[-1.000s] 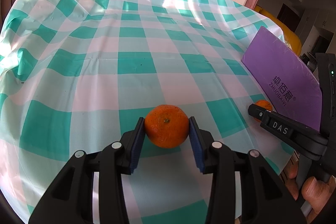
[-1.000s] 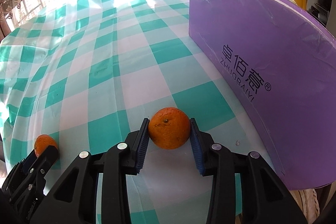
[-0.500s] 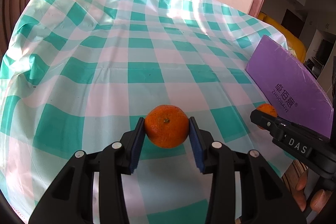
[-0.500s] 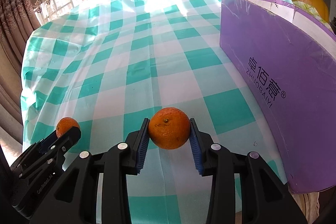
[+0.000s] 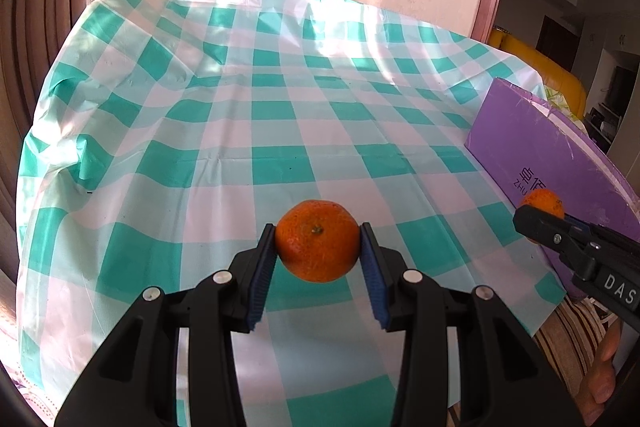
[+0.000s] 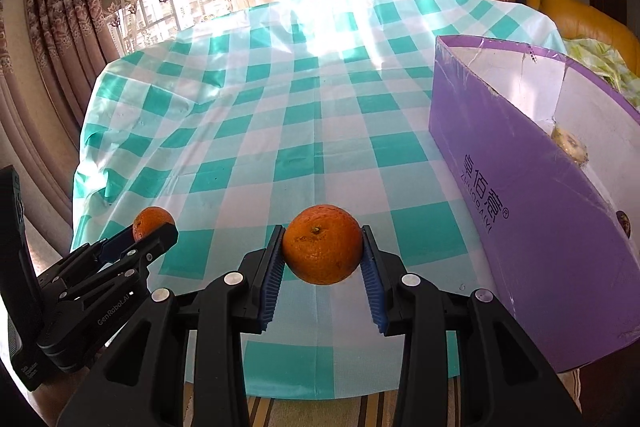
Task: Organize fruits
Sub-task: 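Carry the orange in the left tool and the orange in the right tool over the box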
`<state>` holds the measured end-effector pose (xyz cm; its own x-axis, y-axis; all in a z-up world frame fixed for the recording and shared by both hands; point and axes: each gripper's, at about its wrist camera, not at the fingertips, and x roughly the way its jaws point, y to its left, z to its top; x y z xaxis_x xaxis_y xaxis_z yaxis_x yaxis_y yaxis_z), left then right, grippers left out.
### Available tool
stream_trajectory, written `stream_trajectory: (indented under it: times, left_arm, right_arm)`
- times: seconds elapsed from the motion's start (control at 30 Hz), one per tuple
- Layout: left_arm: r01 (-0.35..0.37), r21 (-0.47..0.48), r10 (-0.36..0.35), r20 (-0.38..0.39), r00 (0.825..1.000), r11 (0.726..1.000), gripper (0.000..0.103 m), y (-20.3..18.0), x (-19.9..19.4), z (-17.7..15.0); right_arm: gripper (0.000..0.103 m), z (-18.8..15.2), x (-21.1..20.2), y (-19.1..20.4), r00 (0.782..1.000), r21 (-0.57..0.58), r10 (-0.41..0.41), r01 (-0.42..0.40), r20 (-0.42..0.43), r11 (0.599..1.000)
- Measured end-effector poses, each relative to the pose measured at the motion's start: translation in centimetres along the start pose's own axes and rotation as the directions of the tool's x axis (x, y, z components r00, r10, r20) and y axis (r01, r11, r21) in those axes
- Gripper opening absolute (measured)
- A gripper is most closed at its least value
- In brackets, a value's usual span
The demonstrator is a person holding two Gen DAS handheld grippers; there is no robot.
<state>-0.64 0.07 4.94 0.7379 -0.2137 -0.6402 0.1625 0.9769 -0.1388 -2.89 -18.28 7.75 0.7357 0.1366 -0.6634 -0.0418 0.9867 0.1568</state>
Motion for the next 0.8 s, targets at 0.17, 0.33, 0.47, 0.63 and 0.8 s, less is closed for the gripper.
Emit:
stream_trajectory:
  times: [0.17,0.33,0.47,0.63,0.8]
  left_arm:
    - [-0.002,0.002,0.002,0.014,1.0,1.0,0.041,-0.1,-0.7,0.2]
    - [-0.003,0.012,0.002,0.033,0.999,1.0,0.041,-0.5,-1.6,0.7]
    - [0.002,0.028,-0.004,0.048,0.999,1.0,0.041,-1.1,-2.2,1.3]
    - [0.013,0.059,-0.017,0.063,0.998,0.998,0.041,-2.6,-2.8,2.1]
    - [0.034,0.097,-0.041,0.069,0.997,0.995,0.041,-4.6,-3.1,2.8]
  right_arm:
    - [0.037,0.7,-2.3,0.2,0.998,-0.05,-0.01,0.013,0.058,0.999]
    - [0.037,1.4,-3.9,-0.3,0.996,-0.064,-0.017,0.023,0.092,0.998]
    - [0.037,2.0,-5.1,-1.3,0.993,-0.057,-0.024,0.031,0.12,0.998]
    - [0.037,2.6,-6.0,-3.1,0.989,-0.037,-0.044,0.05,0.142,0.998]
    - [0.037,3.0,-6.5,-5.7,0.986,0.014,-0.072,0.07,0.15,0.997]
